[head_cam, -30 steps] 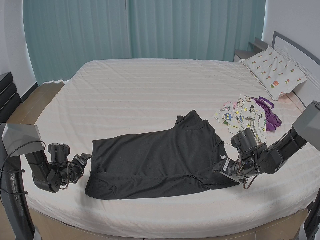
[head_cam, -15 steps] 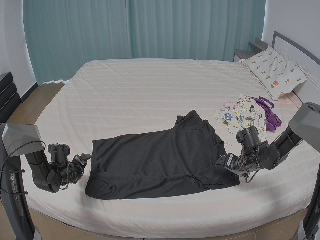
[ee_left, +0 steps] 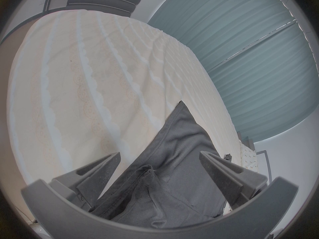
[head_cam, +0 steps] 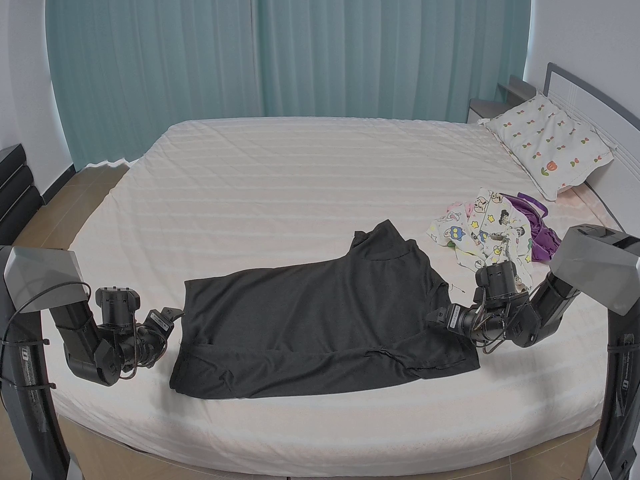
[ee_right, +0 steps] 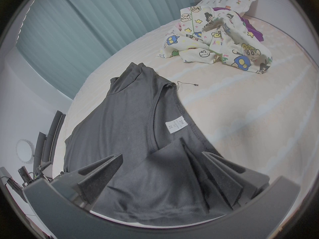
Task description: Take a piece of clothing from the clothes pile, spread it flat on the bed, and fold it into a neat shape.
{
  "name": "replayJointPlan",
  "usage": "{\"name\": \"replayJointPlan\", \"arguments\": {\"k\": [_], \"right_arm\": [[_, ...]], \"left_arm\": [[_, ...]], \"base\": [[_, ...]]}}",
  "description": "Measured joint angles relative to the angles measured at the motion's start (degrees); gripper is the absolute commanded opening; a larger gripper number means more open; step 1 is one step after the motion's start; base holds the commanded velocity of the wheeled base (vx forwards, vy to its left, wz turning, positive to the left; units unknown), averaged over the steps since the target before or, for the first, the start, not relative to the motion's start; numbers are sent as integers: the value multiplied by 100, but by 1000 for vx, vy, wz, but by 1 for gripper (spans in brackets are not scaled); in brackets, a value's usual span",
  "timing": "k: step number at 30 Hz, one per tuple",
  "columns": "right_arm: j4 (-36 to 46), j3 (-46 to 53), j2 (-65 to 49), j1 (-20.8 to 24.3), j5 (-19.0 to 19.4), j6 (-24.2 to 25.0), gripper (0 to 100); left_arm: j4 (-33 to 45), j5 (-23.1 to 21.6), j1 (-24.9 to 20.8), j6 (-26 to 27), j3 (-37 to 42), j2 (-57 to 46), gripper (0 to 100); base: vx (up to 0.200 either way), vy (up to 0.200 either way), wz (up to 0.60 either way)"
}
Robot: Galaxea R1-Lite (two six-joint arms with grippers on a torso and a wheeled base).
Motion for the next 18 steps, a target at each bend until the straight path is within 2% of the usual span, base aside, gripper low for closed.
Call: {"name": "replayJointPlan", "arguments": {"k": [5, 6, 15, 18], "right_arm": [[-85, -171, 258, -107, 208, 28, 100], [-94, -194, 289, -116, 219, 37, 0], [-96, -328, 430, -154, 229, 134, 0], [-94, -364, 457, -177, 227, 360, 0]], "left_arm": [[0, 0, 0, 0, 0, 0, 100], [0, 0, 0, 0, 0, 0, 100], [0, -1, 1, 0, 1, 0, 100], [0, 0, 1, 0, 1, 2, 100]], "base": [[0, 0, 0], [0, 0, 0], [0, 0, 0], [0, 0, 0]]}}
